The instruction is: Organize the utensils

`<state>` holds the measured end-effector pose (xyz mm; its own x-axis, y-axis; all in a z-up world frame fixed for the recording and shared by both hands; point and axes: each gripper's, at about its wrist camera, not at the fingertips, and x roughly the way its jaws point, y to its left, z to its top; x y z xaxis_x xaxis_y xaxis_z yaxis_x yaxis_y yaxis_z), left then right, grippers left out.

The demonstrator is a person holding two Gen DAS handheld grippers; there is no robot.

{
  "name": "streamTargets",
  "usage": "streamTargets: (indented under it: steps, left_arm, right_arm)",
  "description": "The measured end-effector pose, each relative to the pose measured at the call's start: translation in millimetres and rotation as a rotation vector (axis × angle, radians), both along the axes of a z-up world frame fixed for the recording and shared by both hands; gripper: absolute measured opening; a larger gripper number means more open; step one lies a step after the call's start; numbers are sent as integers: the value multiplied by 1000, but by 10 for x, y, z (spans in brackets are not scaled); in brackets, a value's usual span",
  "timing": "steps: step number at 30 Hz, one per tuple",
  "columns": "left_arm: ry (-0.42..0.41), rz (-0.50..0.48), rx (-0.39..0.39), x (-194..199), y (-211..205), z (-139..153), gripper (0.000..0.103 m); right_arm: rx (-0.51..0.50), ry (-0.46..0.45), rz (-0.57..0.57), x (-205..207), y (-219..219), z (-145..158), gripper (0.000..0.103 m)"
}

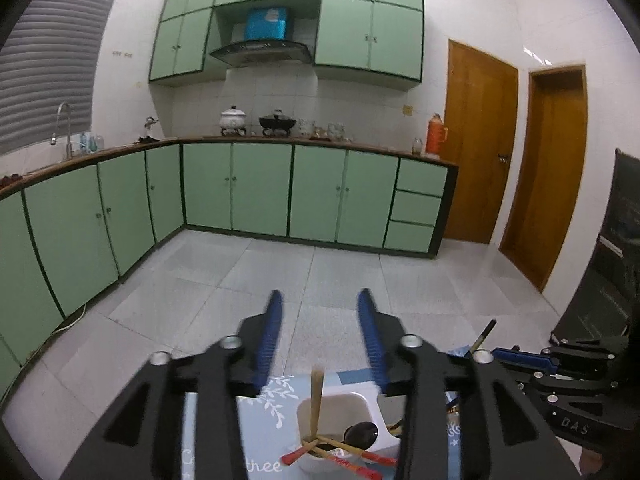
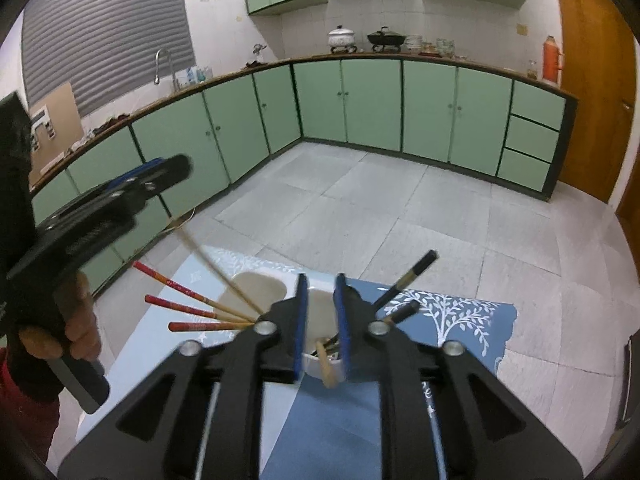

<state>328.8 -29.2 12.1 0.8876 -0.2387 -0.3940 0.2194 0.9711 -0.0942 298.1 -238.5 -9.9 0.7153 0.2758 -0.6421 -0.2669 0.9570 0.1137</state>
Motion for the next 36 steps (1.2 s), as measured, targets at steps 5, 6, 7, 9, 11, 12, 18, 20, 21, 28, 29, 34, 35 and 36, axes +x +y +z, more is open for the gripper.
streamTargets:
  steps: [5,6,7,9,11,12,18,20,21,28,29,34,35,36]
  left_arm:
    - [-46,24,-16,-242,143,157,59]
    - [-53,27,-20,-302,168,178,62]
    - [-57,28,-23,-360,189,193,65]
    - [-67,34,-26,-527,229,210,71]
    - [-76,45,-21,-673,247,213,77]
    - [-78,48,-20,-732,251,212,82]
    - [-50,62,-18,-1171,268,131,96]
    - [-32,55,-14,-1303,260,84,97]
    - [-24,52,-11,-1367,251,60,97]
    - [18,63,29,-1744,232,-74,97]
    - [20,62,31,-1801,226,-90,97]
    - [22,78,58,-2027,204,-112,97]
    - [21,78,64,-2075,195,-115,97]
    - [21,77,67,-2111,181,-116,97]
  right_arm:
    - [5,-55,-53,-241,-129,91,48]
    - [2,-68,-64,-312,-156,116,50]
    - [-3,-81,-75,-381,-180,138,55]
    - [-17,-103,-101,-506,-214,158,68]
    - [-33,-128,-125,-675,-236,176,80]
    - [-35,-133,-130,-726,-251,164,83]
    - [-10,-134,-154,-1129,-282,85,96]
    - [0,-129,-153,-1247,-263,38,97]
    - [6,-128,-151,-1317,-258,13,98]
    - [19,-118,-150,-1651,-191,-55,98]
    - [13,-117,-150,-1701,-175,-65,98]
    - [19,-109,-140,-1897,-130,-81,98]
    - [20,-108,-138,-1930,-122,-68,98]
    - [19,-103,-134,-1956,-114,-57,98]
